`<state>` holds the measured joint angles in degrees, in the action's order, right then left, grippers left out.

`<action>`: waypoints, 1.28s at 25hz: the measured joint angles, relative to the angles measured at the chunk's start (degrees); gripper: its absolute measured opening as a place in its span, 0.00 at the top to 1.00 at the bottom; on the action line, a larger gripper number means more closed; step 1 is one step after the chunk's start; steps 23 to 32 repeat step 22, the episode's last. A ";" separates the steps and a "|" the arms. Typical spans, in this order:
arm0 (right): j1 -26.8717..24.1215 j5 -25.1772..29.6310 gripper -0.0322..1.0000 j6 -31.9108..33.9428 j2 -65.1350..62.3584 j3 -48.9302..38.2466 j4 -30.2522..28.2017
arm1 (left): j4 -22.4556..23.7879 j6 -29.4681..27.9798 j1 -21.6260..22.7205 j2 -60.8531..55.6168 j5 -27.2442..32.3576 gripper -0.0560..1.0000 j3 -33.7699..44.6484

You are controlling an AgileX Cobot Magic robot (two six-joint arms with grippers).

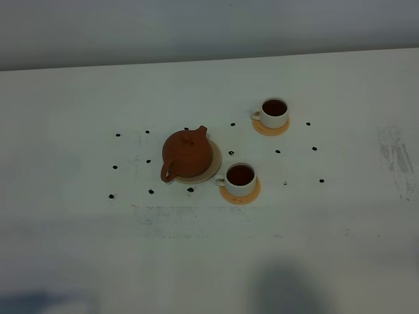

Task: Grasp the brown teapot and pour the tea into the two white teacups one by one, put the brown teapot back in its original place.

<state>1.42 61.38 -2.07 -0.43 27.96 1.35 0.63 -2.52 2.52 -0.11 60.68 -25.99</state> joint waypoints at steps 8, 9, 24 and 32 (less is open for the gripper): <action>0.00 0.00 0.54 0.00 0.00 0.01 0.00 | 0.00 -0.06 0.00 0.00 0.00 0.63 0.00; 0.00 0.00 0.54 0.00 0.00 0.01 0.00 | 0.00 -0.06 0.00 0.00 0.00 0.63 0.00; 0.15 -0.02 0.54 0.00 0.00 0.01 0.00 | 0.00 -0.06 0.00 0.00 0.00 0.63 0.00; 0.15 -0.02 0.54 0.00 0.00 0.01 0.00 | 0.00 -0.06 0.00 0.00 0.00 0.63 0.00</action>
